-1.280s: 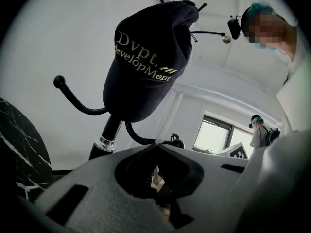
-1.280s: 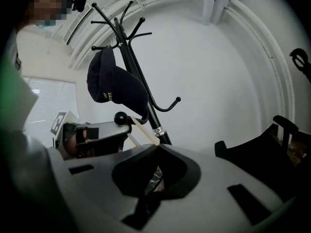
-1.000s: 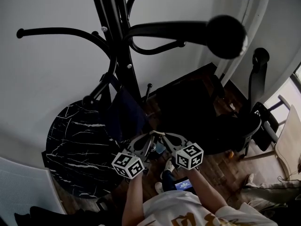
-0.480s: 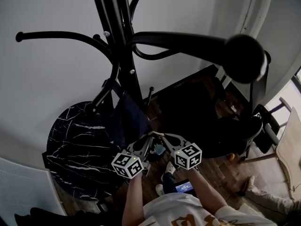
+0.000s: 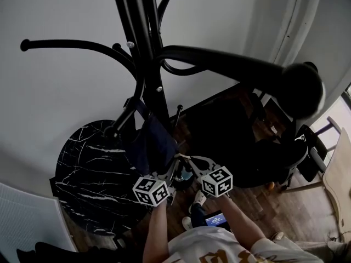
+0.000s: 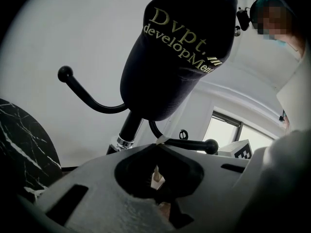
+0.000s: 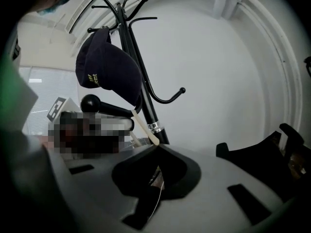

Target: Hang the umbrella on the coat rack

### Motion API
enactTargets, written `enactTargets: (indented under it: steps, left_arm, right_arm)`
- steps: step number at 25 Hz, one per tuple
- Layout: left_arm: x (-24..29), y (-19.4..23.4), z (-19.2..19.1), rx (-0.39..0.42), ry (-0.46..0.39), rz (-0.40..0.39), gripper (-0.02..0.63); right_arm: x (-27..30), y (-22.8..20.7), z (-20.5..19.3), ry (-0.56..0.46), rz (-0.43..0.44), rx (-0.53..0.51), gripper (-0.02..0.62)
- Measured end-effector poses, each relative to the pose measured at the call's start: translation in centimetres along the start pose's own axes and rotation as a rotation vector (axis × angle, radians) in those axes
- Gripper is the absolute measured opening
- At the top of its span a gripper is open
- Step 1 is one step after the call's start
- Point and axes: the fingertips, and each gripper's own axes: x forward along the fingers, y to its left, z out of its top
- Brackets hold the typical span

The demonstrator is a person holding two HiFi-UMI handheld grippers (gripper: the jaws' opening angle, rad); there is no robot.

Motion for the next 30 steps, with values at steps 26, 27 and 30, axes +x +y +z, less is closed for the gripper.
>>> enactTargets:
  steps: [26,27,30]
  left_arm:
    - [-0.2,-1.0,-0.9,-0.003,0.005,0.012,0.078]
    - [-0.4,-1.0,-1.0,0.004,0.009,0.015,0.078]
    - [-0.9,-1.2,-0.9,0.022,0.003,0.034,0.078]
  right_arm:
    - [1.4,2.8,-2.4,0.109,0.065,-0.116,0.012]
    - [1.2,2.8,-2.5,0.109,0.061,-0.116,0.012]
    - [0.6,2.8,-2.7,0.107,0.040,-0.117,0.012]
